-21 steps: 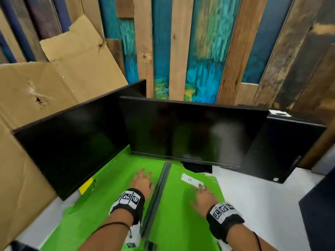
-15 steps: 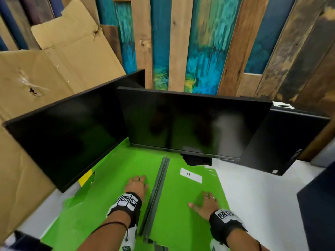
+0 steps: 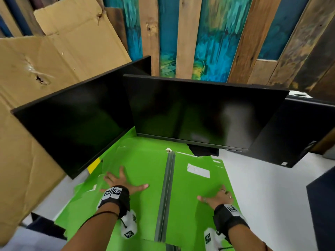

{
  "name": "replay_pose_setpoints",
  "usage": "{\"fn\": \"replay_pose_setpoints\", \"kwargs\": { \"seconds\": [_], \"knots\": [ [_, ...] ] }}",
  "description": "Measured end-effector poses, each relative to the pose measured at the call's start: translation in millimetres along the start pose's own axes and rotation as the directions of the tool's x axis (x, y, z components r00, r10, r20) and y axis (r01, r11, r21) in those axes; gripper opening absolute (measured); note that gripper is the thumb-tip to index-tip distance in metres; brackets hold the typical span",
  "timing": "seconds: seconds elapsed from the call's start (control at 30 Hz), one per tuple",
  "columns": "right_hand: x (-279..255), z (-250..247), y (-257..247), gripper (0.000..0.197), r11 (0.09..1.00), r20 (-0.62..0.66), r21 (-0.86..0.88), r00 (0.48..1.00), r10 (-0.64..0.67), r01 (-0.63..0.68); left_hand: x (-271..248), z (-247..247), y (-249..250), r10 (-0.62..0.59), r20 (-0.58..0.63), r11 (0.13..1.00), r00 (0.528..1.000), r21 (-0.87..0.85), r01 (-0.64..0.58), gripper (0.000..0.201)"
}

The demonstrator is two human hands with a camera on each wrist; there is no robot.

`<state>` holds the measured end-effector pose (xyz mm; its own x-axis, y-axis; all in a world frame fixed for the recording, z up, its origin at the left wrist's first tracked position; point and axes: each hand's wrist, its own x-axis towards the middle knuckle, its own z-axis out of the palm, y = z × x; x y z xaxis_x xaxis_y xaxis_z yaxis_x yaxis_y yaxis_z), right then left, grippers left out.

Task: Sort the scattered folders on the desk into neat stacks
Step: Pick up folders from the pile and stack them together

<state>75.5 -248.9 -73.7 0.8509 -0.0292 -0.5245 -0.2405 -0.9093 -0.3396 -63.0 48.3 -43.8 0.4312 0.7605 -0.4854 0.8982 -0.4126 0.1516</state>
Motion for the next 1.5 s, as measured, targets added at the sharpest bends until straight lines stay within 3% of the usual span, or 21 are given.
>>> {"fn": "replay_pose_setpoints", "kwargs": {
  "seconds": [0.17,0.33,0.53,0.67,0.8,0.87,1.0,1.07,1.17,1.23,1.33,1.37,1.43,1.5],
  "knots": [
    [6.9,-1.9,3.5,0.135,0.999,-0.025,-0.038,1.0,0.01,-0.011,-2.3,-0.2,-9.9,-0.127,-0.136,0.978,0.982,-0.179,0.102,0.136],
    [3.7,-7.8,10.1,0.134,0.999,-0.048,-0.049,0.999,0.016,-0.018,-8.9,-9.0,-4.3,-0.091,-0.242,0.988,0.966,-0.142,0.057,0.113],
    [2.0,-11.0,20.3,0.124,0.999,-0.111,0.052,0.994,-0.003,0.009,-6.7,-22.5,0.0,-0.107,-0.433,0.885,0.895,-0.452,-0.113,0.043],
    [18.3,-9.2,27.0,0.128,0.959,-0.155,0.279,0.982,0.106,-0.059,-10.8,-38.0,2.5,-0.134,-0.349,0.751,0.927,-0.646,-0.134,0.037],
    [93.9,29.2,57.1,0.14,0.796,-0.118,0.603,0.98,0.163,-0.06,-18.5,-44.5,10.6,-0.093,-0.329,0.657,0.94,-0.73,-0.191,0.036],
    [107.2,32.6,58.1,0.126,0.734,-0.134,0.679,0.985,0.113,0.008,-15.5,-45.1,16.1,-0.031,-0.285,0.609,0.958,-0.766,-0.208,0.038],
    [15.6,-28.3,5.7,0.073,0.569,-0.195,0.804,0.981,-0.019,0.172,-15.5,-50.6,38.4,0.127,-0.259,0.599,0.957,-0.749,-0.283,0.037],
    [0.6,-41.8,-11.1,0.063,0.482,-0.202,0.844,0.972,-0.118,0.234,-24.8,-56.5,56.2,0.224,-0.256,0.595,0.94,-0.728,-0.34,0.039],
    [-10.3,-55.4,-33.2,0.054,0.427,-0.207,0.855,0.949,-0.238,0.293,-55.9,-63.9,85.2,0.445,-0.092,0.595,0.891,-0.713,-0.371,0.068],
    [-15.2,-60.2,-45.1,0.054,0.405,-0.206,0.86,0.937,-0.282,0.311,-83.7,-69.2,102.2,0.593,-0.014,0.621,0.805,-0.629,-0.468,0.072],
    [-18.1,-61.0,-55.9,0.059,0.39,-0.169,0.869,0.924,-0.343,0.304,-131.0,-77.3,122.7,0.749,0.09,0.57,0.656,-0.594,-0.568,0.055],
    [-19.2,-59.1,-57.3,0.059,0.378,-0.149,0.88,0.924,-0.352,0.286,-147.2,-82.0,128.8,0.751,0.144,0.592,0.645,-0.579,-0.56,0.051],
    [-22.8,-55.7,-58.7,0.053,0.344,-0.112,0.906,0.925,-0.363,0.245,-175.5,-91.2,136.0,0.704,0.235,0.676,0.671,-0.511,-0.53,0.046],
    [-21.4,-50.3,-57.9,0.078,0.286,-0.114,0.932,0.929,-0.352,0.223,-200.4,-103.1,135.3,0.67,0.279,0.706,0.688,-0.526,-0.475,0.049]
  ]
}}
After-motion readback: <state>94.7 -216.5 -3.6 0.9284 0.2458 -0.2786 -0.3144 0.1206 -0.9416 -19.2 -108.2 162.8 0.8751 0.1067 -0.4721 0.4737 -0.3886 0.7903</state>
